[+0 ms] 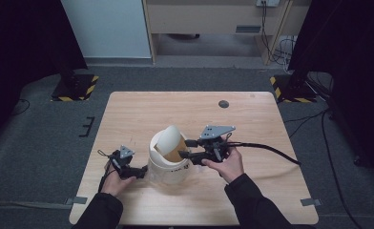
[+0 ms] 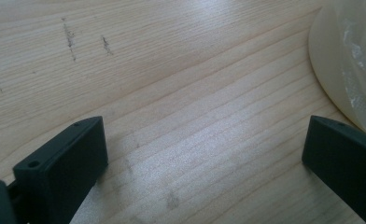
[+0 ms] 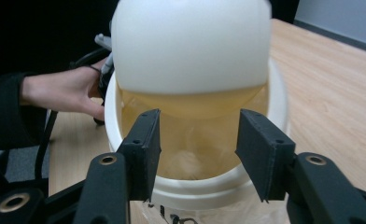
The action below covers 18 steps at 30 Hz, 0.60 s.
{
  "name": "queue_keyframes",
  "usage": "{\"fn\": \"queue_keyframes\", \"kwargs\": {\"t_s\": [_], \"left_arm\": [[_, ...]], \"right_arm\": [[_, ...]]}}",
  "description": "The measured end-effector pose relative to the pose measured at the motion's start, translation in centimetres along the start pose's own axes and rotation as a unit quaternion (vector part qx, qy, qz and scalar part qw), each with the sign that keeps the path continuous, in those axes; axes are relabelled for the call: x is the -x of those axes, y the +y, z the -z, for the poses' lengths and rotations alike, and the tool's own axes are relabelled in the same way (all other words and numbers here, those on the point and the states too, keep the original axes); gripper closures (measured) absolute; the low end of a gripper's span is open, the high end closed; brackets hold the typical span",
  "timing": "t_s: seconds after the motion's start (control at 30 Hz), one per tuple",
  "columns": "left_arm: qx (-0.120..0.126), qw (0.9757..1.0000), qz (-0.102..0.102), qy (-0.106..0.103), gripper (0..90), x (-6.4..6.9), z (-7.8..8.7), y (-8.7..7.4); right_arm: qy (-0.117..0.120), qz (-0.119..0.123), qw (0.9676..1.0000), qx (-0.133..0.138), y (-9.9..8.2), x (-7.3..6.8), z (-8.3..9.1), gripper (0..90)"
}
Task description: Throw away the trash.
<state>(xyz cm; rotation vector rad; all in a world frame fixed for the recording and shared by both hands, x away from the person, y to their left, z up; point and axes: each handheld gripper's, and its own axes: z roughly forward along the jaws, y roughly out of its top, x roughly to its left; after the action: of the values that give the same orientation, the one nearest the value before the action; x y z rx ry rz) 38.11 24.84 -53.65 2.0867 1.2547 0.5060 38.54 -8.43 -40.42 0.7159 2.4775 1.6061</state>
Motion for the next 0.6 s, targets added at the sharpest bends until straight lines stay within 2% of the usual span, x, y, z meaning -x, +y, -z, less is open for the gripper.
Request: {"fn": "queue_keyframes", "kwargs": {"t_s": [0.1,0.2,0.3,0.6], "left_arm": [[0.0,1.0,0.0,0.0,0.0,0.0,0.0,0.0],[0.0,1.0,0.0,0.0,0.0,0.0,0.0,0.0],[-0.001,1.0,-0.001,0.0,0.0,0.0,0.0,0.0],[0.0,1.0,-0.001,0.0,0.0,0.0,0.0,0.0]], "right_arm": [[-0.017,0.001,0.9996,0.021,0.3,0.3,0.9,40.8],[-0.056,0.005,0.9976,0.039,-0.1,1.0,2.0,35.6],[-0.084,0.0,0.9956,0.042,-0.9,2.0,2.9,31.5],[-0.14,-0.028,0.9898,0.009,-4.7,4.8,5.6,23.8]]}}
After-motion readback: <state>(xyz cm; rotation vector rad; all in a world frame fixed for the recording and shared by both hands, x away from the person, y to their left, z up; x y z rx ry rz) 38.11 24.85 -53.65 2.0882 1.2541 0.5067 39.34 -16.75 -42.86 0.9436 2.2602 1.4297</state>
